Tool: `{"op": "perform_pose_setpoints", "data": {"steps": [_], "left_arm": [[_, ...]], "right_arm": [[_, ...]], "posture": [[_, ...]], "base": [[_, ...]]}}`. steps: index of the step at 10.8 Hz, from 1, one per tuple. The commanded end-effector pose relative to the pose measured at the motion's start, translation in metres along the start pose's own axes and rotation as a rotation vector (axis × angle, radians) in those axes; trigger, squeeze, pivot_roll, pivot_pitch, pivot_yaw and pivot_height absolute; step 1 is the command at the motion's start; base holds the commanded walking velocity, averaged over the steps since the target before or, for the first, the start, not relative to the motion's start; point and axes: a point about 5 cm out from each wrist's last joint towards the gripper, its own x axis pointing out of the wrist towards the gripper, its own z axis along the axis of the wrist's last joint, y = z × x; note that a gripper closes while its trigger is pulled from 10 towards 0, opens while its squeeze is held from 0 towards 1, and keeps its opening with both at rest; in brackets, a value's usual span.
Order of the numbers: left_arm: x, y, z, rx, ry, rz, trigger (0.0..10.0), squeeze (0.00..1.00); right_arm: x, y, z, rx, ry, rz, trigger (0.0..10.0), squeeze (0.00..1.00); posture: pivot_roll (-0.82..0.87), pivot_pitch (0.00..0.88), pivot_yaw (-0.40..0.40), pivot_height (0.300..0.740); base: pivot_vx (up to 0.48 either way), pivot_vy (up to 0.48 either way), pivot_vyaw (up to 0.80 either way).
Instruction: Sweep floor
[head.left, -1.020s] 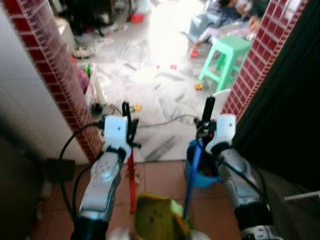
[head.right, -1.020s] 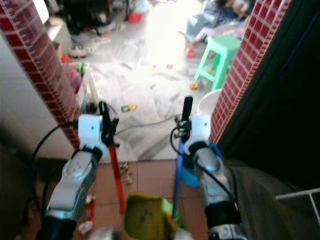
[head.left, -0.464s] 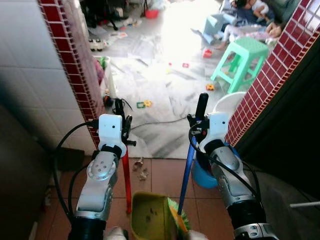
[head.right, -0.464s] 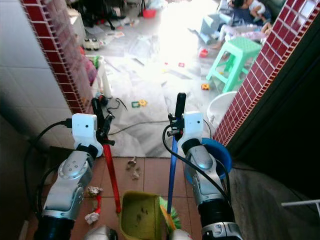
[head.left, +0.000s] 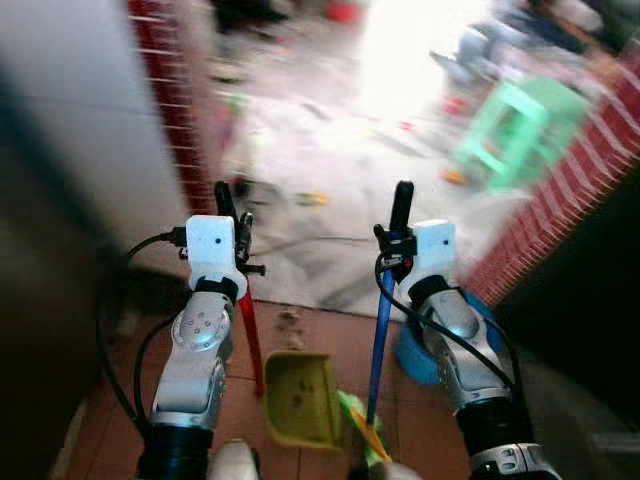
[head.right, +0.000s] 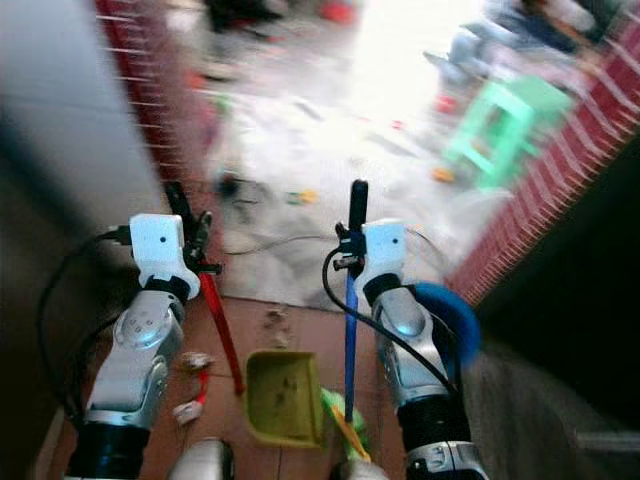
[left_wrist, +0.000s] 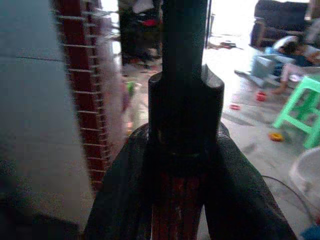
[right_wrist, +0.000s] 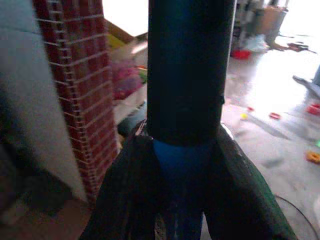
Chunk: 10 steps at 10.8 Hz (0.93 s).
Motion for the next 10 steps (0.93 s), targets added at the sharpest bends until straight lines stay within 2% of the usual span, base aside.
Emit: {"op": "perform_pose_setpoints", "data": {"steps": [1, 4, 6, 9, 10], "left_arm": [[0.000, -0.002, 0.005, 0.015, -0.028, -0.005, 10.0, 0.00], [0.002, 0.002, 0.007, 0.030, -0.046, 0.033, 10.0, 0.00], [0.002, 0.002, 0.007, 0.022, -0.044, 0.016, 10.0, 0.00], [-0.003, 0.002, 0.002, 0.014, -0.037, -0.020, 10.0, 0.00], [-0.007, 0.004, -0.002, 0.021, -0.021, -0.024, 10.0, 0.00]], "right_arm": [[0.003, -0.002, 0.008, -0.013, -0.044, -0.009, 10.0, 0.00], [0.006, -0.004, 0.013, -0.039, -0.066, -0.013, 10.0, 0.00], [0.007, -0.005, 0.014, -0.047, -0.074, -0.023, 10.0, 0.00], [0.008, -0.012, 0.020, -0.089, -0.108, -0.091, 10.0, 0.00], [0.007, -0.020, 0.026, -0.124, -0.134, -0.140, 10.0, 0.00]], "posture": [[-0.02, 0.020, -0.042, 0.740], [-0.02, 0.020, -0.042, 0.740], [-0.01, 0.020, -0.040, 0.740], [-0.01, 0.019, -0.038, 0.740], [-0.01, 0.016, -0.036, 0.740]], "base": [[0.000, 0.000, 0.80], [0.000, 0.000, 0.80], [0.000, 0.000, 0.80], [0.000, 0.000, 0.14], [0.000, 0.000, 0.00]]}}
